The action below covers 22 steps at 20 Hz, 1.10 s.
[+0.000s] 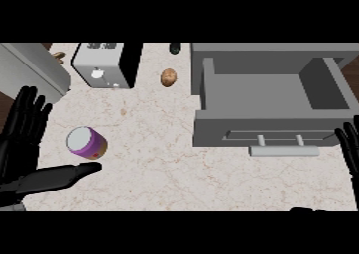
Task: Pick up the can, place it into the drawer and close the drawer
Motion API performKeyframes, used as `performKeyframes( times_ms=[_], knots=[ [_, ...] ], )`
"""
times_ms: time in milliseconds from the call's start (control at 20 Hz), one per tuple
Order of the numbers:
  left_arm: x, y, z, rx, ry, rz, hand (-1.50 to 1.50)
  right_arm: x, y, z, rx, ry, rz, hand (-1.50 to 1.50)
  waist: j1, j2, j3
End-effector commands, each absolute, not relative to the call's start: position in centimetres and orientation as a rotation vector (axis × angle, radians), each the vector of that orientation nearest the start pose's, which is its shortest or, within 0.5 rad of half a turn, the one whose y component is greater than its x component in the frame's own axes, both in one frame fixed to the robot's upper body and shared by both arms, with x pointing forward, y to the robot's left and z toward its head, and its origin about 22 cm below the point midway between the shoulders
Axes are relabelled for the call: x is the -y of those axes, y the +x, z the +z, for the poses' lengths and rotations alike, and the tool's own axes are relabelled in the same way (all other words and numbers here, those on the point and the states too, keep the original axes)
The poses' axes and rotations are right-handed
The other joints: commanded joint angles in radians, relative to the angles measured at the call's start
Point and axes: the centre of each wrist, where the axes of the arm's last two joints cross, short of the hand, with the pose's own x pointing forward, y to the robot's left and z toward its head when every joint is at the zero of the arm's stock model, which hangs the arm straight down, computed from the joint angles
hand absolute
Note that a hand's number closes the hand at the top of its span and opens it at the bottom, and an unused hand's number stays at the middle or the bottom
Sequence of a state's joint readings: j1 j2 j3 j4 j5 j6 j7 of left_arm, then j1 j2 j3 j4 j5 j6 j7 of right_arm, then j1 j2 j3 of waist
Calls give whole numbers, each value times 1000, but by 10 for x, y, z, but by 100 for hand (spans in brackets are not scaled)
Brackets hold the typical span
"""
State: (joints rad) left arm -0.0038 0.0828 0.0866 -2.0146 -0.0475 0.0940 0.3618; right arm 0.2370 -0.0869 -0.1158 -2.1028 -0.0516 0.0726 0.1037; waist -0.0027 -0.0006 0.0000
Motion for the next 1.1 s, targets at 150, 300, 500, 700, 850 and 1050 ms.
performKeyframes(
  times_ms=[150,300,500,700,850,1050],
  knots=[
    [-259,233,66,1639,215,73,-150,290,175,85,1803,-183,-5,-150,-1,1,0],
    [-268,240,84,1622,225,65,-150,286,156,84,1784,-164,19,-150,-1,0,0],
    [-275,241,48,1622,247,98,-150,299,159,62,1789,-170,8,-150,-1,0,0],
    [-268,247,35,1600,238,102,-150,300,171,69,1778,-187,13,-150,1,0,0],
    [-278,227,13,1587,263,108,-150,301,175,70,1787,-183,0,-150,3,0,0],
    [-285,241,2,1603,299,127,-150,339,178,94,1801,-184,34,-150,0,1,0]
  ],
)
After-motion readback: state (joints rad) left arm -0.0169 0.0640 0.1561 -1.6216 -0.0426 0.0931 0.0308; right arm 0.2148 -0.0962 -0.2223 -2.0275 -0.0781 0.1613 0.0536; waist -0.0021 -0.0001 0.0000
